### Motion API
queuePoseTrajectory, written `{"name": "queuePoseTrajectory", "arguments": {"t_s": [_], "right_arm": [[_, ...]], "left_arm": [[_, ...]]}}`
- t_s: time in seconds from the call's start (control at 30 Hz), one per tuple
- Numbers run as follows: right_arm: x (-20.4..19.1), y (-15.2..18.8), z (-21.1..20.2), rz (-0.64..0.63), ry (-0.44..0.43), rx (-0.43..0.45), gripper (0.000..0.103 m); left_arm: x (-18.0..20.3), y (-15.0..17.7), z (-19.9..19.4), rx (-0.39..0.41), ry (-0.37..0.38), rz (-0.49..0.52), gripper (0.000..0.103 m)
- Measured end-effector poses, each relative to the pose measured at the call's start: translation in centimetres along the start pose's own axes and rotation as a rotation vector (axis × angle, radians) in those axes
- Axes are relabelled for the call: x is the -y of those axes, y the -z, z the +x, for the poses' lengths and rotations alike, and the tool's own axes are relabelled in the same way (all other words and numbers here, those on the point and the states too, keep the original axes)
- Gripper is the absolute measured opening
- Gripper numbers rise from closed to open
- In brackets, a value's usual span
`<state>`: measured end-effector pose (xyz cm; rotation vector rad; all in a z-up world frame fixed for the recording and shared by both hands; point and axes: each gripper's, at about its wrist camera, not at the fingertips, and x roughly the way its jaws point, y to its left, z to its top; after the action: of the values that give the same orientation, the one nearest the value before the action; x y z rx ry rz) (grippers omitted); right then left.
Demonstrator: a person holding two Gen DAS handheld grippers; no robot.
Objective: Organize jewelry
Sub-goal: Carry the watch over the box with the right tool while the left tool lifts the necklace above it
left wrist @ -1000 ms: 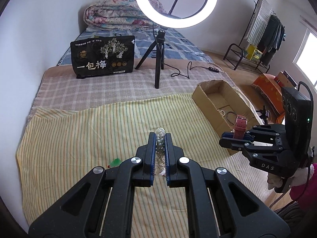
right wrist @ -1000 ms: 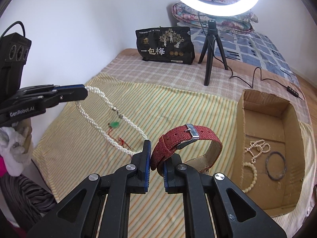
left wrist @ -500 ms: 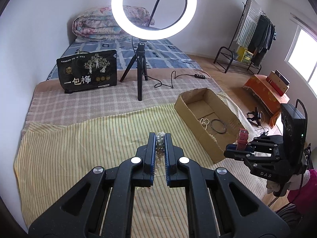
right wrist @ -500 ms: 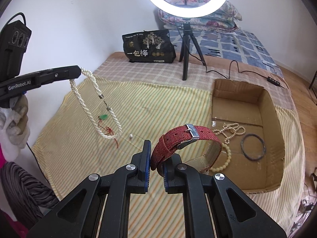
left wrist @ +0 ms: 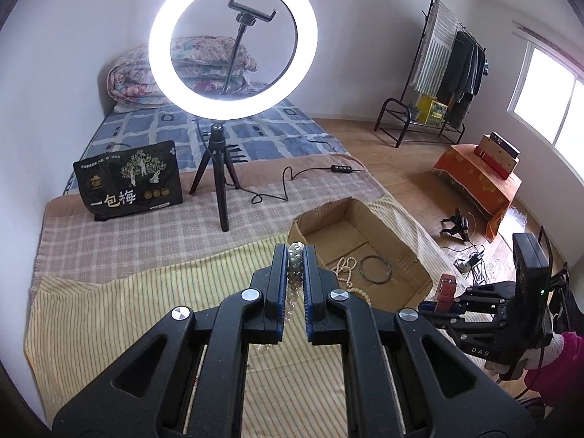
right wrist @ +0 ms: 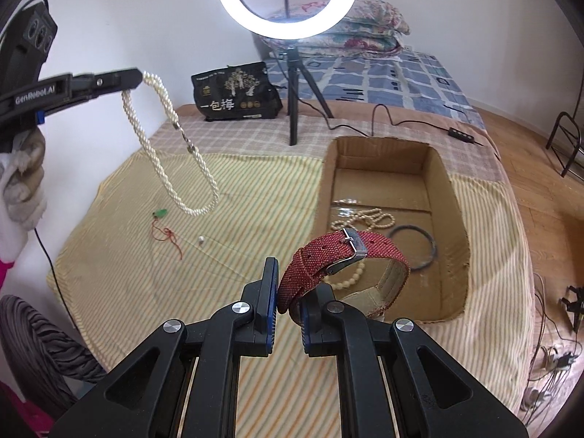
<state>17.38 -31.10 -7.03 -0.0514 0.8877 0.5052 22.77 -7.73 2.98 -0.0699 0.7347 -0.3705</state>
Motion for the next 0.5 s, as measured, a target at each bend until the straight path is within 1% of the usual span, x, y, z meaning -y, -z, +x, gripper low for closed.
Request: {"name": "queuePoseTrajectory", "arguments": {"t_s": [0.3, 0.5], "right_arm": [[2.9, 0.6, -0.2, 0.037, 0.023, 0.006, 0.009], [4.4, 0.8, 0.2, 0.057, 0.027, 0.005, 0.009]], "left_arm": [[3.4, -4.1, 3.0, 0.044, 0.047, 0.016, 0.006], [5.5, -6.3, 5.7, 0.050, 0.074, 0.026, 0.006]]}}
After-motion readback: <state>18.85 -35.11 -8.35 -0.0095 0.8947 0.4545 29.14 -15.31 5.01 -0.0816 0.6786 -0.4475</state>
